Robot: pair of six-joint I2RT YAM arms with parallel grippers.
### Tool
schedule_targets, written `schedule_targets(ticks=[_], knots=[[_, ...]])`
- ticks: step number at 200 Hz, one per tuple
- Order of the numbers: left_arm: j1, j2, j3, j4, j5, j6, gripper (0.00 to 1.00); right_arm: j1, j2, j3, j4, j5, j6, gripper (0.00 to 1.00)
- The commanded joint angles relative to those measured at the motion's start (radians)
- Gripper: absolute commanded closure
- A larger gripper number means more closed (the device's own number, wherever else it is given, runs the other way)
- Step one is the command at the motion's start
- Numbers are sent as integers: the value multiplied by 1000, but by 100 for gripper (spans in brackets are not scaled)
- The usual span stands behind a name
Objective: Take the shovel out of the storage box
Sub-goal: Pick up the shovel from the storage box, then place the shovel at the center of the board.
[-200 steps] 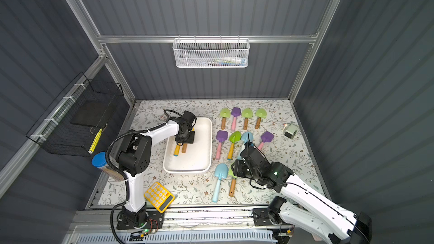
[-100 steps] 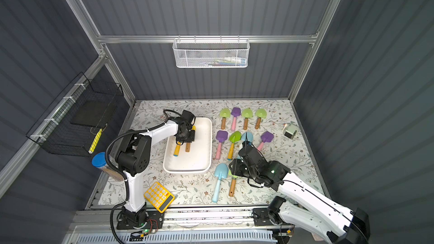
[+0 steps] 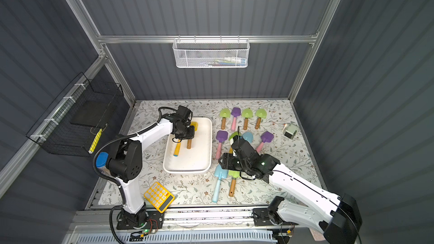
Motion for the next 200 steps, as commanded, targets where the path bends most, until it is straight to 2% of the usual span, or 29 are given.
schedule_targets(ticks=[1, 41, 73, 166, 200], knots=[[-32, -67, 40, -43, 61, -44, 100, 2, 84, 73, 101, -24, -34, 33], [-103, -136, 59, -66, 70, -88, 100, 2, 219, 162, 224, -63, -44, 32], [-129, -174, 48, -58, 100, -119, 100, 2, 292, 188, 308, -111, -29, 36], [-150, -246, -1, -15, 163, -199, 100, 5, 357, 134, 529, -182, 48, 42], [-154, -262, -29, 22, 184, -228, 100, 4, 408, 172, 511, -182, 40, 44]])
